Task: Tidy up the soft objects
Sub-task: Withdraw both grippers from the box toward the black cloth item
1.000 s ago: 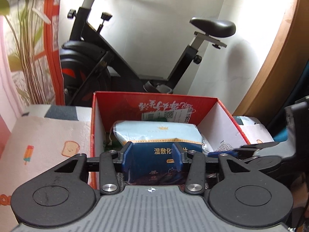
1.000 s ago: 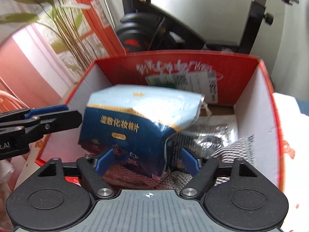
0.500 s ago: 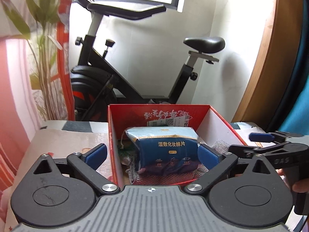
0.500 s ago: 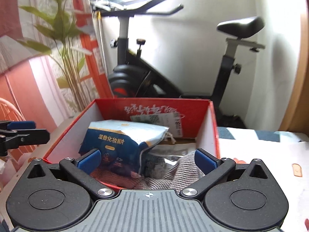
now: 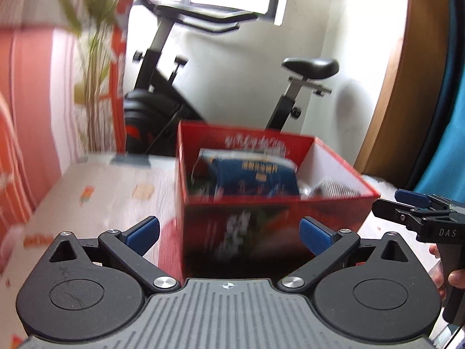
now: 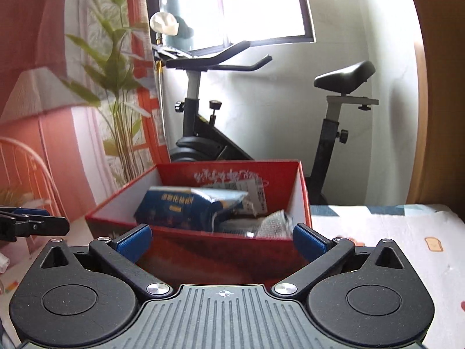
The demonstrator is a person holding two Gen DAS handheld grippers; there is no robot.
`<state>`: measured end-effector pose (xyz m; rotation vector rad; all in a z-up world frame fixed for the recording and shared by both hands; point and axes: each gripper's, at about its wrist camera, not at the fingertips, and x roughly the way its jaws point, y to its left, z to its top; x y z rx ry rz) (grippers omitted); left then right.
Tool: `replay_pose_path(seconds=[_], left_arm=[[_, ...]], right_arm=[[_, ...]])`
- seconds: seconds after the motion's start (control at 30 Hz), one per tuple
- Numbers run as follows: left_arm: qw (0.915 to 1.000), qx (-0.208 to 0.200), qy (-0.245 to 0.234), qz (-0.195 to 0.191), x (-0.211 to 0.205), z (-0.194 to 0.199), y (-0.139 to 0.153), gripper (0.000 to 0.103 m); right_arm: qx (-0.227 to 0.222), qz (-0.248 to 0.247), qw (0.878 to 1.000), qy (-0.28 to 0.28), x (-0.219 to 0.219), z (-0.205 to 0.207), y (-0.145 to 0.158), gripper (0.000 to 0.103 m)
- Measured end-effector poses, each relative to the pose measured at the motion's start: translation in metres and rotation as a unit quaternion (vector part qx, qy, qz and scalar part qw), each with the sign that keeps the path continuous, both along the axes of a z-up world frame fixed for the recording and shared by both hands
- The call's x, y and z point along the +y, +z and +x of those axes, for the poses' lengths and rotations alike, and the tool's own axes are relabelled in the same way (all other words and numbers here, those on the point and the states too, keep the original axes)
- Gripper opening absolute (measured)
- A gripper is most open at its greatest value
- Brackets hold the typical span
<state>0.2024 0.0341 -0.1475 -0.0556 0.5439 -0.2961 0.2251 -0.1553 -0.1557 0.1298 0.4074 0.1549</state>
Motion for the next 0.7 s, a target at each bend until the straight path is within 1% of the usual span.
replay_pose_path(seconds=[0.1,0.17,0.27,0.33,0.4,0.57,0.7], left_arm=[[0.9996,0.024,0.011,-0.007,0.006,-0.008,-0.015,0.103],[0.9992,0.035,0.017,-0.010,0.008,-0.013,-0.023,0.103],[0.9985,0.051,0.017,-0.014,0.010,-0.020,-0.035,0.103],[0.9980,0.059,0.013,-0.018,0.011,-0.023,-0.042,0.103],[0.9977,0.064,0.013,-0.019,0.011,-0.026,-0.047,0.103],[0.9949,0.095,0.017,-0.031,0.007,-0.029,-0.065,0.103],[0.9937,0.107,0.022,-0.025,0.005,-0.031,-0.072,0.103]], right_arm=[[0.011,-0.004,1.000,-0.001,0.005,-0.010,-0.015,0.103],[0.022,0.002,1.000,-0.003,0.007,-0.015,-0.027,0.103],[0.044,0.008,0.999,-0.001,0.010,-0.022,-0.046,0.103],[0.060,0.001,0.998,0.006,0.015,-0.025,-0.059,0.103],[0.066,-0.002,0.998,0.008,0.017,-0.029,-0.068,0.103],[0.082,0.016,0.996,0.008,0.016,-0.029,-0.080,0.103],[0.087,0.015,0.996,0.013,0.019,-0.029,-0.085,0.103]])
